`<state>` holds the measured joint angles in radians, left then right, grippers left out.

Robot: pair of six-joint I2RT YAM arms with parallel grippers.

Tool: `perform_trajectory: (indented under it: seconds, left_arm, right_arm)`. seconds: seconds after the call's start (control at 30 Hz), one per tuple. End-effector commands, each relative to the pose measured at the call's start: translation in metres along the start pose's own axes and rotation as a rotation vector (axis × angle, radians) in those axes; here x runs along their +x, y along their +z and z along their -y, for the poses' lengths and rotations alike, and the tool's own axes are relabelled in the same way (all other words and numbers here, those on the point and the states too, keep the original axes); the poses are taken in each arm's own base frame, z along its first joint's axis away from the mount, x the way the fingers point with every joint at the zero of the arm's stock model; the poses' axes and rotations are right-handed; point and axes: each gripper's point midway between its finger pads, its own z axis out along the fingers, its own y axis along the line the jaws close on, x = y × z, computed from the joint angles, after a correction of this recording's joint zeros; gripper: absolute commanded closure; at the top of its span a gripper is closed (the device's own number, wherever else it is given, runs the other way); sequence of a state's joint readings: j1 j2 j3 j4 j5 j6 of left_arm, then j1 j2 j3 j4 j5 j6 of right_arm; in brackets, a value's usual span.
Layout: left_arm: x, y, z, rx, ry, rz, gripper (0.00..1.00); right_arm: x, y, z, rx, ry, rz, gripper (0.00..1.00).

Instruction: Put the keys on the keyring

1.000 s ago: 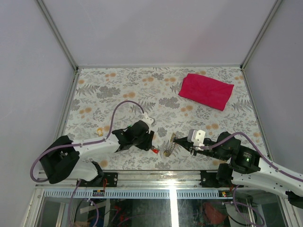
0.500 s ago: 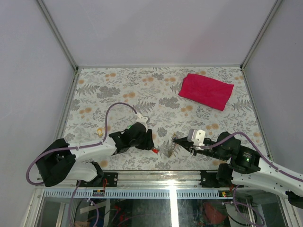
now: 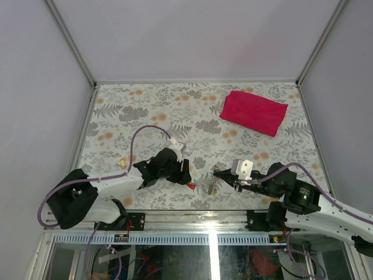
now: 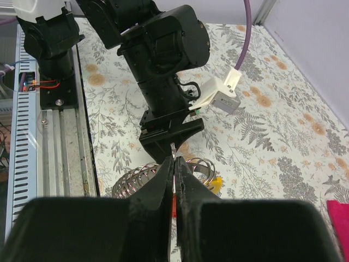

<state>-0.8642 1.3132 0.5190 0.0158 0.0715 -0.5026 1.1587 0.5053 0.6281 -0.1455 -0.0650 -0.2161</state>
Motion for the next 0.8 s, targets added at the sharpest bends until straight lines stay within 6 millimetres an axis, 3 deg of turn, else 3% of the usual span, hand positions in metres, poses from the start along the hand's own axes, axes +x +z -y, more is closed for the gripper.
perform_trajectory:
  seconds: [0.0, 0.3, 0.77]
  left_arm:
    - [-0.011, 0.003, 0.005, 0.109, 0.048, 0.028, 0.4]
    - [0.001, 0.009, 0.014, 0.236, 0.067, -0.033, 0.42]
    - [0.016, 0.01, 0.011, 0.243, 0.052, -0.09, 0.49]
  right_arm:
    - [-0.025, -0.002, 0.004, 0.014, 0.006, 0.085, 1.0]
    - [-0.023, -0.002, 0.004, 0.015, 0.006, 0.081, 1.0]
    - [-0.023, -0.001, 0.004, 0.013, 0.003, 0.081, 1.0]
